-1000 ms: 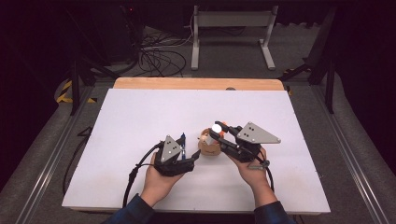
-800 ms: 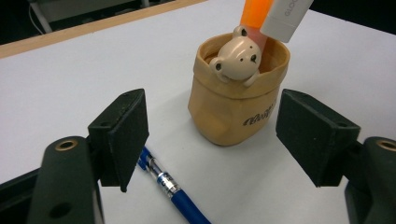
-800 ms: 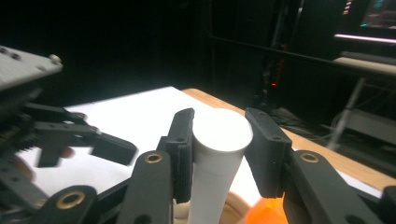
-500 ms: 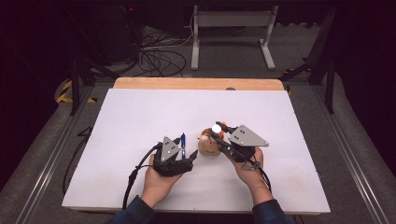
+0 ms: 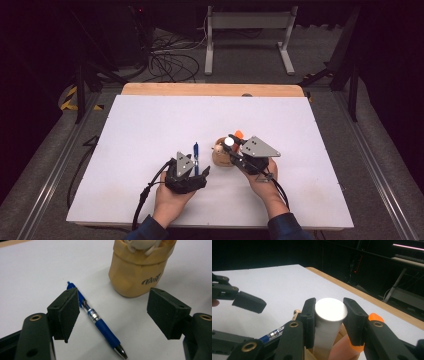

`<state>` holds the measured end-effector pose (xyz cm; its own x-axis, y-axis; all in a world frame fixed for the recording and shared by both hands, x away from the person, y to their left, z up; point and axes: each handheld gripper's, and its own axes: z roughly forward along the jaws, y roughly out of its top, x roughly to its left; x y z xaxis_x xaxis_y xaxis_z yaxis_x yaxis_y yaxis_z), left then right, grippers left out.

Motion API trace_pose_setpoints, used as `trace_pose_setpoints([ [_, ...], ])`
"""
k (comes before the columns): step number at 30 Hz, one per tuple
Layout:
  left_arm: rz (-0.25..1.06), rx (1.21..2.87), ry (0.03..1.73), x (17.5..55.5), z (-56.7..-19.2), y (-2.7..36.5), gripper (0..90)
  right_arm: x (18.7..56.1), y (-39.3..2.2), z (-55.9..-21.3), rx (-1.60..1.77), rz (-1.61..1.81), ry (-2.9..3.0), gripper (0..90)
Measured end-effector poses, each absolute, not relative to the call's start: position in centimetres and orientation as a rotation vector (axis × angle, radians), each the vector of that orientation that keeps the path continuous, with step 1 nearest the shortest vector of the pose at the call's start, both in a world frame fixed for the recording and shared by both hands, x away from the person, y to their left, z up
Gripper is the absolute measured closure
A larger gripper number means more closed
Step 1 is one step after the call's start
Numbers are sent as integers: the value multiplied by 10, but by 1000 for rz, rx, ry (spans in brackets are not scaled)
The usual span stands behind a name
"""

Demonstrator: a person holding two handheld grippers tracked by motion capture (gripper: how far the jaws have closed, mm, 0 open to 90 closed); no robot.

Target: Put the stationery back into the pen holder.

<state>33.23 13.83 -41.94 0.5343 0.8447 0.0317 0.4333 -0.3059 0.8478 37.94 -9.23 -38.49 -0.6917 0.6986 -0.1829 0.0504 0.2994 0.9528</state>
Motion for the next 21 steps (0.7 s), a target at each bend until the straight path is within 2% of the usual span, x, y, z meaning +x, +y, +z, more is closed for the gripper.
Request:
trace_pose_setpoints([
  [8,606,1972,1131,338,-432,137,329,382,-91,-391,677,1396,2001,630],
  [11,599,1990,1141,340,-434,135,356,382,-93,-391,690,1403,1994,559],
  [21,613,2044,1188,344,-439,128,425,377,-98,-384,673,1450,1951,457],
])
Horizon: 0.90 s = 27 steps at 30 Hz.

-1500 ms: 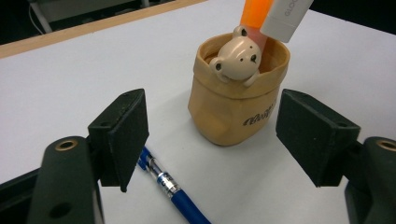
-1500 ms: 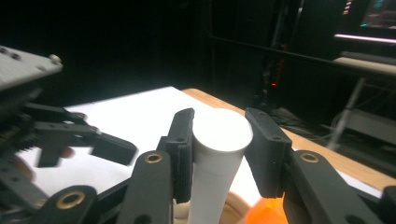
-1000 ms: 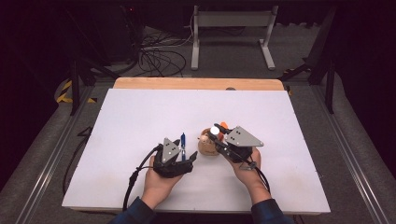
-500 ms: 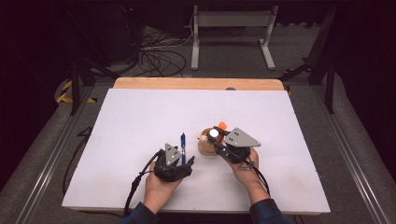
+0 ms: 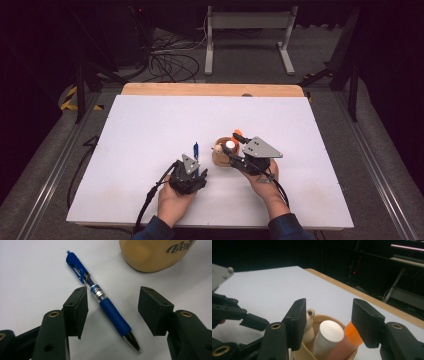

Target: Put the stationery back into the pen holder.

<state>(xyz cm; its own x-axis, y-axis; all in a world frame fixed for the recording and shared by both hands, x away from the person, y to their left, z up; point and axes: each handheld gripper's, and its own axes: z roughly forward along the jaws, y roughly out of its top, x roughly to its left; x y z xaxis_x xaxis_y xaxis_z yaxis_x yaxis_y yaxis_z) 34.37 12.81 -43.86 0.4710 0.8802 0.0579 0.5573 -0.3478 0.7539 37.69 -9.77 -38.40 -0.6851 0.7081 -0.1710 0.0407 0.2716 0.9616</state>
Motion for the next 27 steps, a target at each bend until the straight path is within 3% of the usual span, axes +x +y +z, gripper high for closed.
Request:
trace_pose_setpoints([
  [27,663,1902,1498,344,-439,107,579,369,-132,-356,679,1558,1829,447],
])
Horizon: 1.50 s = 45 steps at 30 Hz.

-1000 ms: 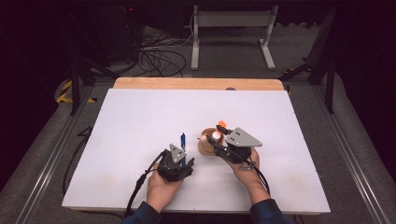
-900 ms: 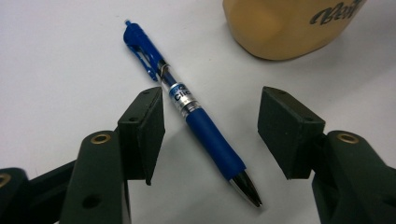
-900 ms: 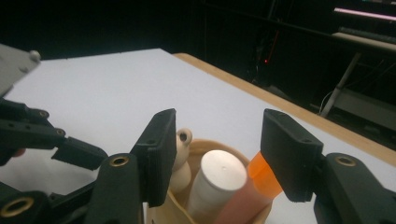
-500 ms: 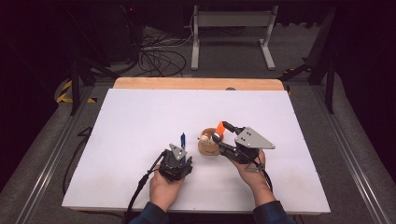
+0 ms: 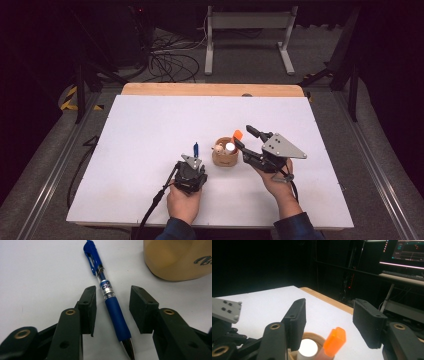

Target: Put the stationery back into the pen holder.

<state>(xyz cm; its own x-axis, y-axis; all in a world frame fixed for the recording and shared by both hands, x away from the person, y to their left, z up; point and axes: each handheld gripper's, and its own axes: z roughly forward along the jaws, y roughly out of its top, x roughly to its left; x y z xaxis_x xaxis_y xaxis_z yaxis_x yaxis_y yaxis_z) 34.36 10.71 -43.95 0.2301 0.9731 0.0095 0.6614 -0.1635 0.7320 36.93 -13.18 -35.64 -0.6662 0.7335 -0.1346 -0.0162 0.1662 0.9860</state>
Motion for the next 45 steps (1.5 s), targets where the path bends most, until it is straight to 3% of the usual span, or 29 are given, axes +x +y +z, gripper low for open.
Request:
trace_pose_setpoints([
  [9,649,1864,1543,345,-439,106,587,373,-146,-356,658,1607,1854,384],
  [19,673,1863,1556,344,-439,103,594,366,-143,-355,604,1625,1931,242],
  [45,701,1828,1599,345,-440,99,734,362,-149,-349,618,1626,1923,232],
])
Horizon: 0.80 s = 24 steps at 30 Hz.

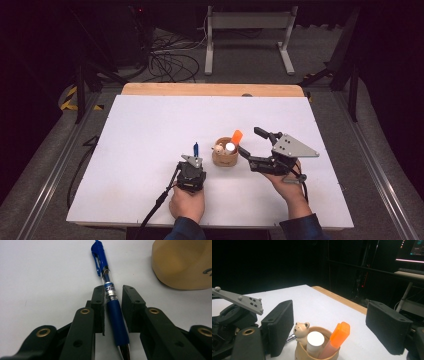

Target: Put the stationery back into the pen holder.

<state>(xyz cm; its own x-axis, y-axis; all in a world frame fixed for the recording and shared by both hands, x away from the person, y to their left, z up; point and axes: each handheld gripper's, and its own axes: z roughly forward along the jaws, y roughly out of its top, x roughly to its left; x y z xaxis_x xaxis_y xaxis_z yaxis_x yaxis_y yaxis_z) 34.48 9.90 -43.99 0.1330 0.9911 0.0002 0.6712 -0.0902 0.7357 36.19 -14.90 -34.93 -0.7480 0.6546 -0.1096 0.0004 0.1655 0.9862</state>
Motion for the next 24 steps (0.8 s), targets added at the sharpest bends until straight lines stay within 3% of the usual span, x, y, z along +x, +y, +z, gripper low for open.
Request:
trace_pose_setpoints([
  [24,681,1853,1553,346,-441,105,794,360,-147,-348,606,1637,1941,251],
])
